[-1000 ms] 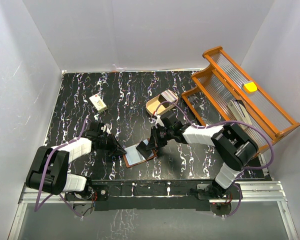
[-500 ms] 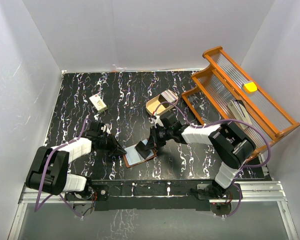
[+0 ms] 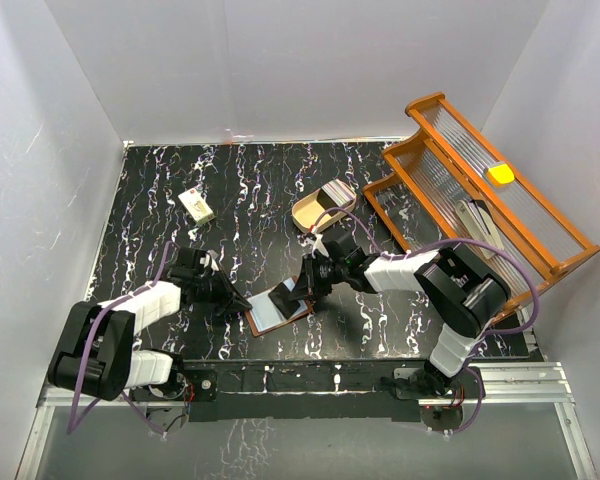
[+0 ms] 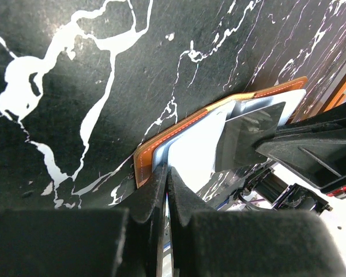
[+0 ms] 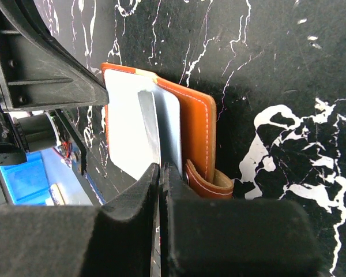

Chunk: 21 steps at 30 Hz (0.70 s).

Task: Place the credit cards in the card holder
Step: Insert the credit card into the card holder.

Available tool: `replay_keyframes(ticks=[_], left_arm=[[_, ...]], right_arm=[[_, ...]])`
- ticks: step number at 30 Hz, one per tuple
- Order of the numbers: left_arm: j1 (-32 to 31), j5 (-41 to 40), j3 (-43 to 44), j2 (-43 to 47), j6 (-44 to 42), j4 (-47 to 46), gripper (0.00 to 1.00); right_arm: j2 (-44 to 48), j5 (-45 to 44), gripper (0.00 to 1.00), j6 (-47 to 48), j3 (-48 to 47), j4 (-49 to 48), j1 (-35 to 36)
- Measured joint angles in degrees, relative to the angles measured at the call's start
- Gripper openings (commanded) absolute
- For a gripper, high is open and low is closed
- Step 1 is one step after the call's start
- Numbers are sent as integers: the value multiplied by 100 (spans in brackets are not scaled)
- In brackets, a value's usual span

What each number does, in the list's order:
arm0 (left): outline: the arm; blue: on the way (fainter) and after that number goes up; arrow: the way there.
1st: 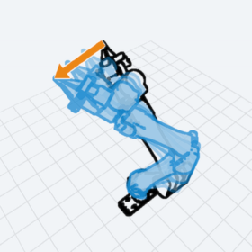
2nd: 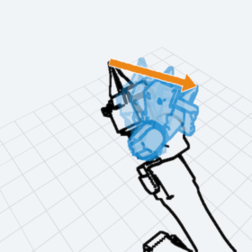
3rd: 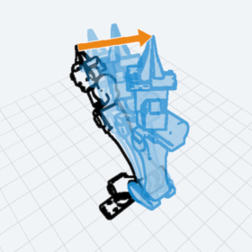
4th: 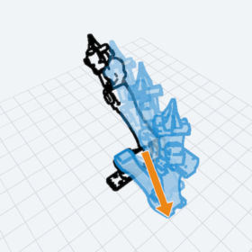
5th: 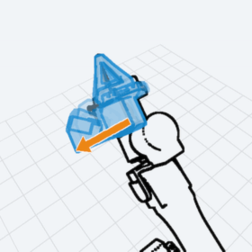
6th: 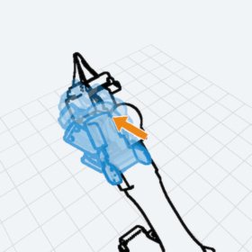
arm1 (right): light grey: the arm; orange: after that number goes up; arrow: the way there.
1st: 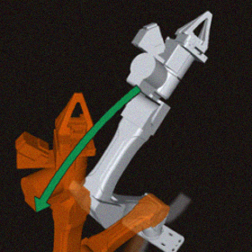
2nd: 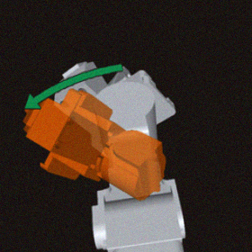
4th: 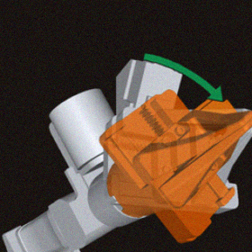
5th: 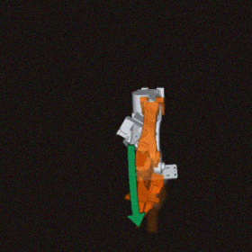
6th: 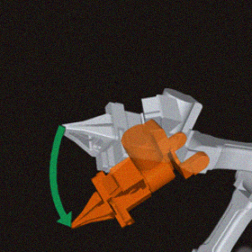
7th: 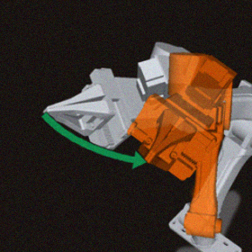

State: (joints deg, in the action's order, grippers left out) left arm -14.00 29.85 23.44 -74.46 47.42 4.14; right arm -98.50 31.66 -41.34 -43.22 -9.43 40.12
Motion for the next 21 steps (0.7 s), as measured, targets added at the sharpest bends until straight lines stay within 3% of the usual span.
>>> replay_keyframes(ticks=[21], left_arm=[[0,17,-155,127,142,-140,1]], right_arm=[[-13,-160,0,-389,164,-463,120]])
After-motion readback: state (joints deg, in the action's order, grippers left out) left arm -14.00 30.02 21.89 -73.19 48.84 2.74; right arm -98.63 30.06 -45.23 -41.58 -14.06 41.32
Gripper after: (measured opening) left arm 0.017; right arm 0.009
